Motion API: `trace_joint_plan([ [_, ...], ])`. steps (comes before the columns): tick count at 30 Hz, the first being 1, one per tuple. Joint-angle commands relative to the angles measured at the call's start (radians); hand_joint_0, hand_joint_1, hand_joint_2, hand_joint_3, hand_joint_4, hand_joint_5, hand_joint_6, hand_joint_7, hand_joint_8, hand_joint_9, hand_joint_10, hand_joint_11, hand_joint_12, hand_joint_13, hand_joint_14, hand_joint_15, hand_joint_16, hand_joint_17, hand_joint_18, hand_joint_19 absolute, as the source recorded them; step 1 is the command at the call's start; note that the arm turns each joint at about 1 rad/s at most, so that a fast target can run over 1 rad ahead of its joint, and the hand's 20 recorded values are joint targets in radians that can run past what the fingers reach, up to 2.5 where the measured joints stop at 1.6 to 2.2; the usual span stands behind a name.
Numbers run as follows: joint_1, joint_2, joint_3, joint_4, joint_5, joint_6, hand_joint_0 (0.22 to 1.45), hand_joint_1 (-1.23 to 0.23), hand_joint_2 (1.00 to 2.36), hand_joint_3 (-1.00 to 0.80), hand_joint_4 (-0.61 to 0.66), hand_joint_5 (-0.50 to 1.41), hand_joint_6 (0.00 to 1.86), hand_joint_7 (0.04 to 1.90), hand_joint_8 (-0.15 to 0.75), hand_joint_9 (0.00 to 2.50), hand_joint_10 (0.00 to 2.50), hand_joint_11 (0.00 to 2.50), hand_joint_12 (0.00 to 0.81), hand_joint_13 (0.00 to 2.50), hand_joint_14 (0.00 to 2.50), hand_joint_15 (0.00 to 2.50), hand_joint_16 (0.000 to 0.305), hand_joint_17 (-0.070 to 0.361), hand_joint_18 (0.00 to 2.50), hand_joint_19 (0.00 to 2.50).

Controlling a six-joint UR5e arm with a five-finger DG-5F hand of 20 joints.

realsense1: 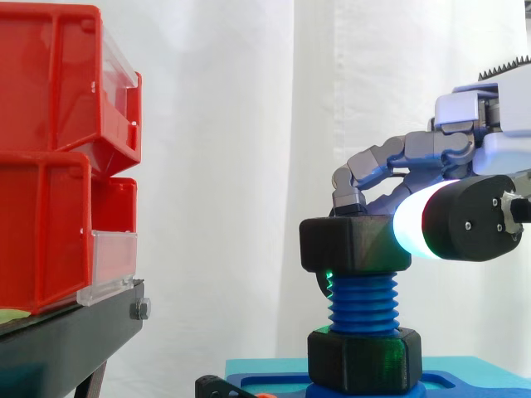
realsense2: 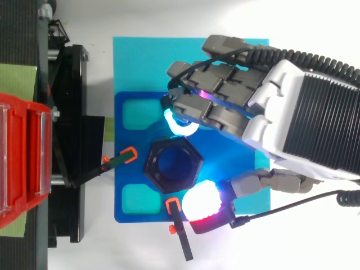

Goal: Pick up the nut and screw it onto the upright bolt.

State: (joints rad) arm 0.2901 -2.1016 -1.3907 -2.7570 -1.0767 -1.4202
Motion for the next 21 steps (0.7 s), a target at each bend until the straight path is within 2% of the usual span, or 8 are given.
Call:
trace_joint_plan([
  [1, -0.002, 0.0, 0.001, 0.002, -0.002, -0.002, 0.43, -0.37, 1.0, -0.5, 0.24, -0.17, 0.5, 1.08, 0.258, 0.59, 0.0, 0.0, 0.29, 0.66, 0.0, 0.01, 0.044, 0.099, 0.52, 0.16],
  [10, -0.011, 0.0, 0.001, -0.004, -0.012, -0.002, 0.37, -0.2, 1.0, -0.5, 0.16, -0.23, 0.5, 0.75, 0.251, 0.41, 0.0, 0.0, 0.342, 0.47, 0.0, 0.0, 0.053, 0.119, 0.32, 0.1],
  [21, -0.035, 0.002, 0.001, -0.013, -0.042, 0.0, 0.38, -0.05, 1.0, -0.5, 0.09, -0.24, 0.5, 0.62, 0.216, 0.28, 0.0, 0.0, 0.345, 0.32, 0.0, 0.0, 0.051, 0.115, 0.12, 0.02],
])
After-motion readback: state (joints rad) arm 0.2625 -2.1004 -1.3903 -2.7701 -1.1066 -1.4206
